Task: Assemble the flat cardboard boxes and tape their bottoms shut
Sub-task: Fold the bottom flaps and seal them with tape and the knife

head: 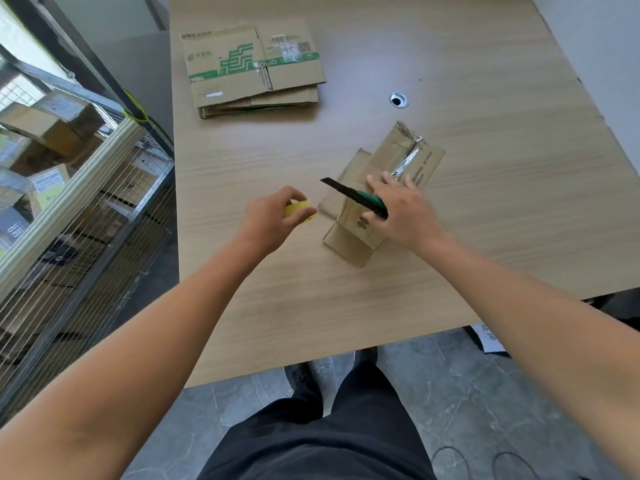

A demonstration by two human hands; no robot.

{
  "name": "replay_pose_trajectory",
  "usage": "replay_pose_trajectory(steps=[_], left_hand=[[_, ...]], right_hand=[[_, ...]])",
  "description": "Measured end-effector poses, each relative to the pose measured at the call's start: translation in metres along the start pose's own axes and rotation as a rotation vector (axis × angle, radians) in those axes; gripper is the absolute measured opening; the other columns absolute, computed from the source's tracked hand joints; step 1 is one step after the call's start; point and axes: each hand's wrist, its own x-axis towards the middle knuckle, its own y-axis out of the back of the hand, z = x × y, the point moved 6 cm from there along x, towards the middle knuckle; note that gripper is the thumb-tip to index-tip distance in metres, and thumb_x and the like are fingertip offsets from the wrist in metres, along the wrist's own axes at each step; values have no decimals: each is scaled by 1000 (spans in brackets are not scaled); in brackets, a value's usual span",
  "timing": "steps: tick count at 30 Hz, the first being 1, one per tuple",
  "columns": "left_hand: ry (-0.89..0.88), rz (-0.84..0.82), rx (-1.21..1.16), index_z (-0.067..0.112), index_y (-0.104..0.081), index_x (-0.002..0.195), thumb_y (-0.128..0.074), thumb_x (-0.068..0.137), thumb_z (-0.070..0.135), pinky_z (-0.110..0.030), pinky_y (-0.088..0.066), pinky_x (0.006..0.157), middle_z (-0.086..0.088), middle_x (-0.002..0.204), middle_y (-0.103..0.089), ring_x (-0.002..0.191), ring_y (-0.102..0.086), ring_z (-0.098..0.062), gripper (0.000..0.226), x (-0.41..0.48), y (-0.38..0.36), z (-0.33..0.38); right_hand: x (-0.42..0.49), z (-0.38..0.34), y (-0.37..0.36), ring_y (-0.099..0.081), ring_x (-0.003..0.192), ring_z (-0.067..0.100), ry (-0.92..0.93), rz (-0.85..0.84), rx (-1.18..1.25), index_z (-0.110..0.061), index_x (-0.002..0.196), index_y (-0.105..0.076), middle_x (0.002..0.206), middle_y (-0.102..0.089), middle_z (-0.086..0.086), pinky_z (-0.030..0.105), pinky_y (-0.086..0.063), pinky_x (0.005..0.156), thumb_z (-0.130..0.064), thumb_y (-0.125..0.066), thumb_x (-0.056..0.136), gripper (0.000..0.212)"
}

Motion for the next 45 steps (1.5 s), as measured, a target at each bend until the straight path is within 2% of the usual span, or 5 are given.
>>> replay_pose_trajectory(steps=[5,15,25,32,45], left_hand=[[41,-22,-7,27,-68,112,-68,88,55,-40,-49,90,3,94,-63,95,-62,-25,38,-9,-11,-1],[49,33,-7,23,-69,110,-70,87,50,-43,-50,88,1,88,-64,89,-62,-28,36,-26,-4,0],[-218,212,-91,22,-70,112,-66,85,56,-47,-43,96,20,94,-64,93,-48,22,44,-52,11,56],[-299,17,-358,36,-67,114,-68,87,55,-42,-57,81,16,93,-68,89,-66,-11,33,-46,-13,97],[63,-419,-553,16,-58,112,-53,88,24,-32,-49,83,2,104,-67,90,-63,-7,25,-37,-54,121]], right_hand=[[-18,17,6,-42,143,30,-35,95,128,-1,112,-63,151,-49,12,40,-27,120,-32,-83,82,47],[13,26,5,-9,150,8,105,-260,222,-27,154,-42,161,-37,1,35,3,126,-34,-83,83,82],[-51,-16,11,-71,96,20,-292,100,1070,-20,106,-68,103,-75,5,31,-56,87,-34,-76,90,22],[-73,-30,-1,-72,85,29,-756,42,1877,-5,124,-61,104,-71,20,37,-63,77,-20,-68,97,31],[-71,6,44,-74,98,31,-620,8,1769,-3,124,-63,107,-75,13,40,-61,85,-17,-67,97,31]])
